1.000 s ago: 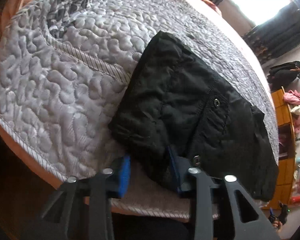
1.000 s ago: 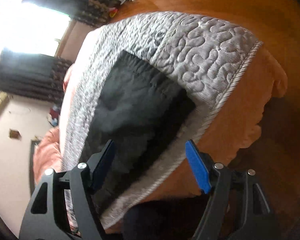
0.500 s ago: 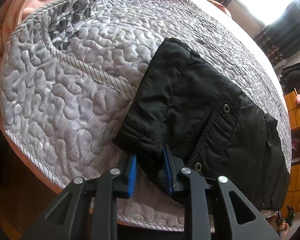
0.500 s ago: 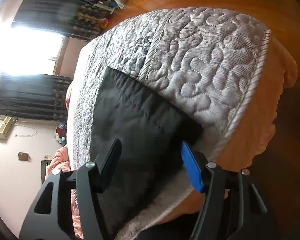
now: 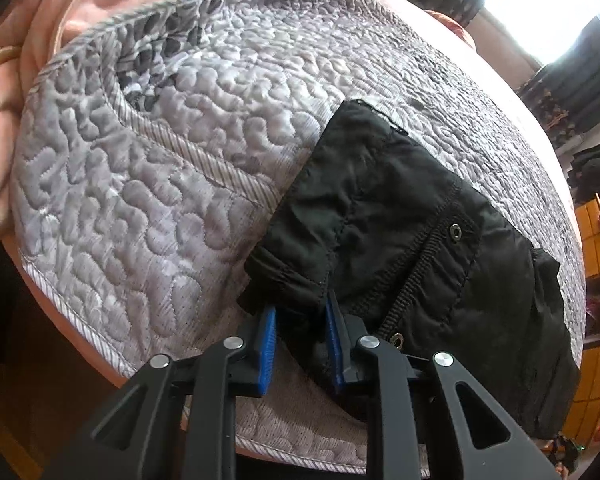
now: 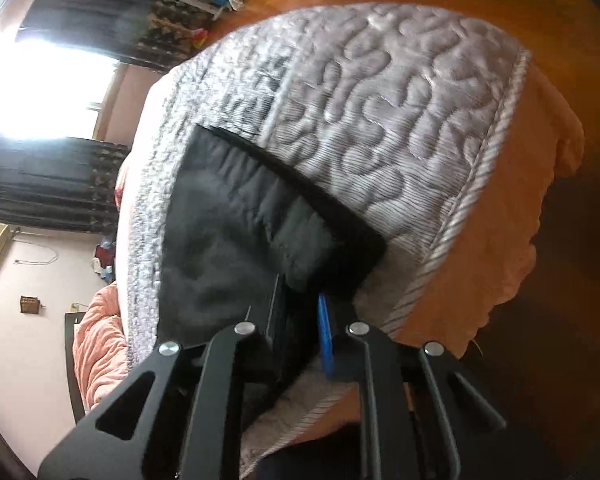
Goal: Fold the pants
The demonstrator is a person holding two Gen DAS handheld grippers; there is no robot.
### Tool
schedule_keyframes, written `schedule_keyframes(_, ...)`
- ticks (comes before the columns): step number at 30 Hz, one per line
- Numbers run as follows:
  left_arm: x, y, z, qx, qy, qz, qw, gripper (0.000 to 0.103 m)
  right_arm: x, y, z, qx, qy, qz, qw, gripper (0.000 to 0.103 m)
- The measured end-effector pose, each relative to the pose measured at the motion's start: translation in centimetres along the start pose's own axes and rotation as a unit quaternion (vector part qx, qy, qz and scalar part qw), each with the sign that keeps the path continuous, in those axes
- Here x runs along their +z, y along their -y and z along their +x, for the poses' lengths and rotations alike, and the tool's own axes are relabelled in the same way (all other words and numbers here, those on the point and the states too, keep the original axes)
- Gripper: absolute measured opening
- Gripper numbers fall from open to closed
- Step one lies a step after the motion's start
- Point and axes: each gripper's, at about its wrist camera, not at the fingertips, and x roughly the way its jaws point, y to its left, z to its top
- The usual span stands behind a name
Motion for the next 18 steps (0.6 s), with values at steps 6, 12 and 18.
schedule_keyframes(6,-0.2,0.5,-0.4,0.002,0.002,0.008,1.0000,0.024,-0.2,-0.4,-0.8,0.001,-0.005,-0.026,1.000,0.042)
schedule_keyframes(12,-1.8,1.3,-5.8,0.023,0.086,0.030,0.9955,0.090,-0.5,-3.6,-5.5,-0.058,0.062,-0.113,0.990,0.059)
schedule_keyframes(18,-2.9,5.0,-6.4,0.000,0.106,0.094,0.9899,0.099,-2.2,-8.3,-2.8,-0.026,0.022,-0.187,0.982,0.059)
